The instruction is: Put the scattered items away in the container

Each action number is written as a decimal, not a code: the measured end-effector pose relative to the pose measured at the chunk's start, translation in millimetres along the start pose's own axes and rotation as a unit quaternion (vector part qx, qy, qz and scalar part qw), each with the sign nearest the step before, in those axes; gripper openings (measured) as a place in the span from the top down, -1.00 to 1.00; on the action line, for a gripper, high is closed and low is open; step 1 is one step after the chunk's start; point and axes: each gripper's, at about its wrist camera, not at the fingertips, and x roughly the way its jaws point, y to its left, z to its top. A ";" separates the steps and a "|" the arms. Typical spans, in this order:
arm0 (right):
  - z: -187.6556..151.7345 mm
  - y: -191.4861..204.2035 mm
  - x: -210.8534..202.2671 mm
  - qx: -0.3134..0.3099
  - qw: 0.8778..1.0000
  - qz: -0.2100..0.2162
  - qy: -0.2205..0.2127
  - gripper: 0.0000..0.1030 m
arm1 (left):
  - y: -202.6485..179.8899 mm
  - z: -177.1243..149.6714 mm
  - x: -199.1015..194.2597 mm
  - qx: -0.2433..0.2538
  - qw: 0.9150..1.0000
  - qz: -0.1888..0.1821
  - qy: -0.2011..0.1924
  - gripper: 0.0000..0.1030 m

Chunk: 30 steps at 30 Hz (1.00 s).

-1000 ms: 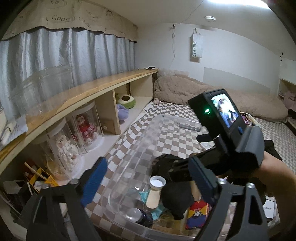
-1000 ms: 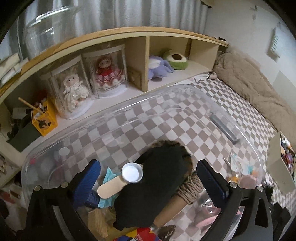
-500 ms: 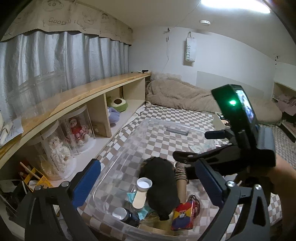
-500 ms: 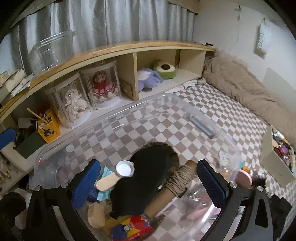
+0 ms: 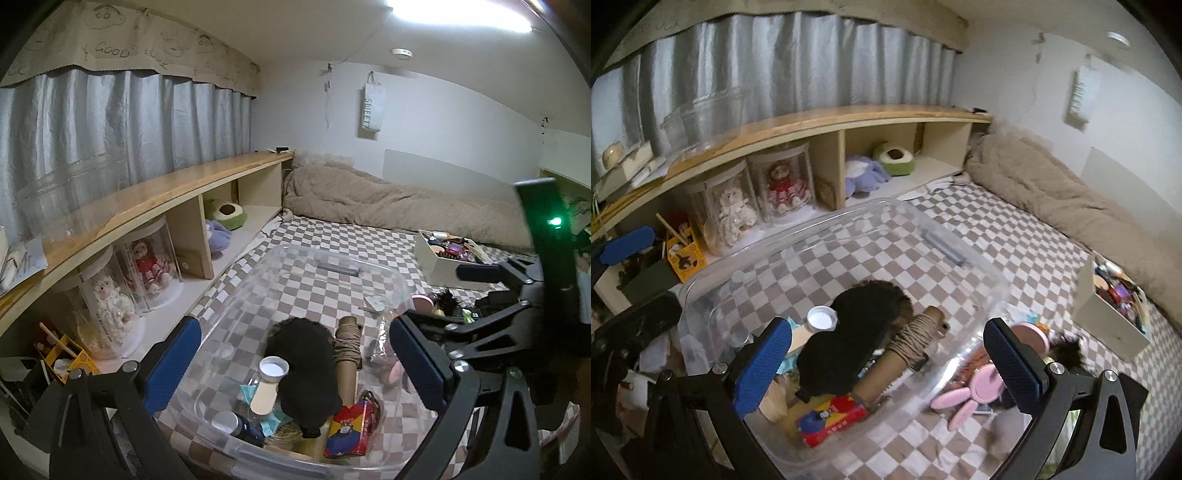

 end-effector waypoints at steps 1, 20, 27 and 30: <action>-3.1 -2.3 -5.5 0.004 1.000 -0.004 -0.005 -1.00 | -2.1 -0.6 -0.9 0.001 1.000 -0.003 0.001 -0.99; -63.2 -7.1 -78.5 0.002 0.997 -0.058 -0.051 -1.00 | -33.4 -29.1 -18.4 0.028 0.999 -0.024 0.014 -0.99; -83.0 -13.2 -94.9 0.015 0.996 -0.064 -0.059 -1.00 | -42.4 -40.5 -25.5 0.039 0.999 -0.030 0.013 -0.99; -91.3 -16.4 -97.9 0.020 0.996 -0.068 -0.060 -1.00 | -48.5 -45.4 -27.8 0.049 0.998 -0.030 0.013 -0.99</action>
